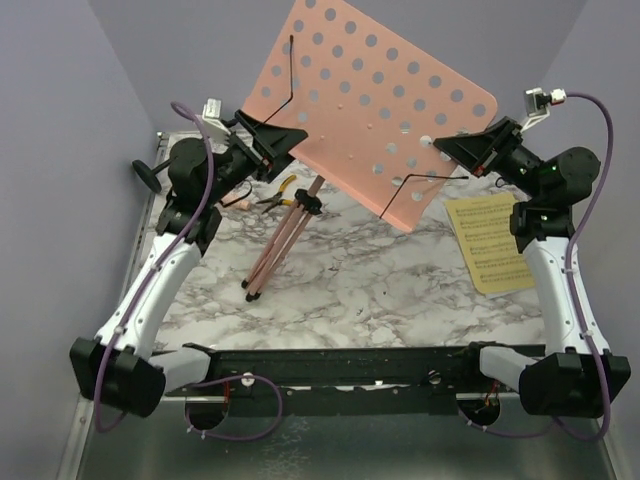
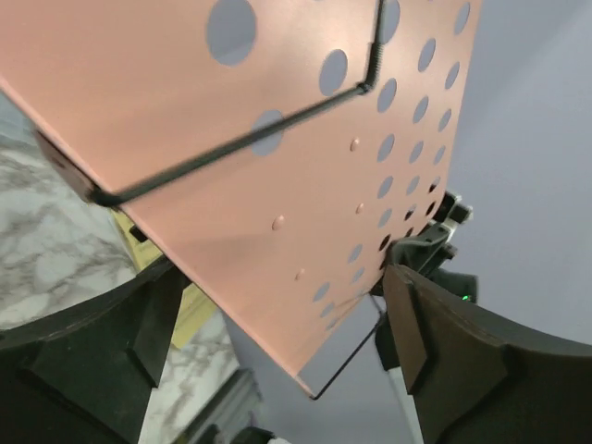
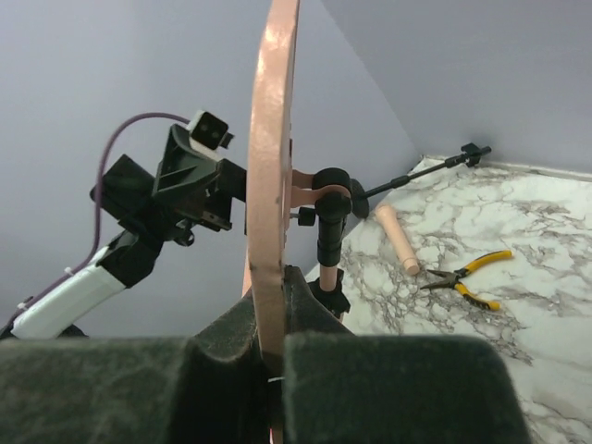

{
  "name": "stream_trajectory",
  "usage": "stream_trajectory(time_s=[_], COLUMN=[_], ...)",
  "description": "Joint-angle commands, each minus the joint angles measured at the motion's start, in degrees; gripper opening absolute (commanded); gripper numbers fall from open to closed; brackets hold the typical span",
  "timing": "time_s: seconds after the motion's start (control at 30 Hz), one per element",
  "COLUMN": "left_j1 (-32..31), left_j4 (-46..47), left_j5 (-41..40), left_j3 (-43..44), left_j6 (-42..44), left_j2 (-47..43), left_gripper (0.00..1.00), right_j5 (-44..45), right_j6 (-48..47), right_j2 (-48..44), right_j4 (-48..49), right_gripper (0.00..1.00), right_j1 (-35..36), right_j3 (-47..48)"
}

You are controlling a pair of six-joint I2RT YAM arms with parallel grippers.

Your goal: Set up the instrument practice props

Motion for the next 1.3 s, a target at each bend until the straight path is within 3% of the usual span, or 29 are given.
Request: stream_trajectory(time_s=[0.0,0.13,0.3,0.43,0.6,0.8,0.93,1.1,1.2,1.27], left_j1=[-0.01,-0.01,-0.02,-0.49,-4.98,-19.89,-26.47,-32.33,-32.79,-32.84], left_j4=[-16.40,-23.34,-23.93,-18.35,-14.66,-11.74,-6.76,-3.58,-1.29,-0.90], left_j5=[-6.08,-11.56,-11.13,-6.85,-10.11,-29.41,-39.12,-50.41,-48.86,-45.61], left_j3=[0.32,-6.96,-15.00,-21.29,-22.98,-20.99,-21.07,-19.27,-18.23,-17.11], left_j6=[16.76,25.36,26.71,25.55,31.85,41.50,43.25,48.16,46.89,43.15], left_j2=[-9.38,-18.98,-25.42,-24.93,-22.83,-20.36,-17.02,-12.98,-11.43,-11.68], left_gripper=[0.99,0.99,0.95,0.80,0.66,0.60,0.49,0.43,0.45,0.57], right_j5=[-0.31,-2.24,-5.85,-7.40,-9.49,-9.36,-8.41,-7.29,-8.23,-8.54], right_j6=[-8.87,-12.24,-12.61,-12.91,-12.23,-13.65,-14.54,-15.58,-15.49,-15.61], right_j2=[2.81,4.58,6.08,5.79,6.14,5.77,5.50,4.77,4.37,3.86], right_j4=[7.17,2.60,-0.13,-1.07,-3.00,-7.90,-11.18,-14.27,-13.78,-12.46], right_gripper=[0.01,0.01,0.01,0.01,0.01,0.01,0.00,0.01,0.01,0.01], right_j1=[-0.41,-0.38,-0.38,-0.36,-0.38,-0.41,-0.36,-0.27,-0.32,-0.31], right_j3=[9.22,16.06,22.48,23.87,27.15,30.39,32.61,35.09,36.21,35.89])
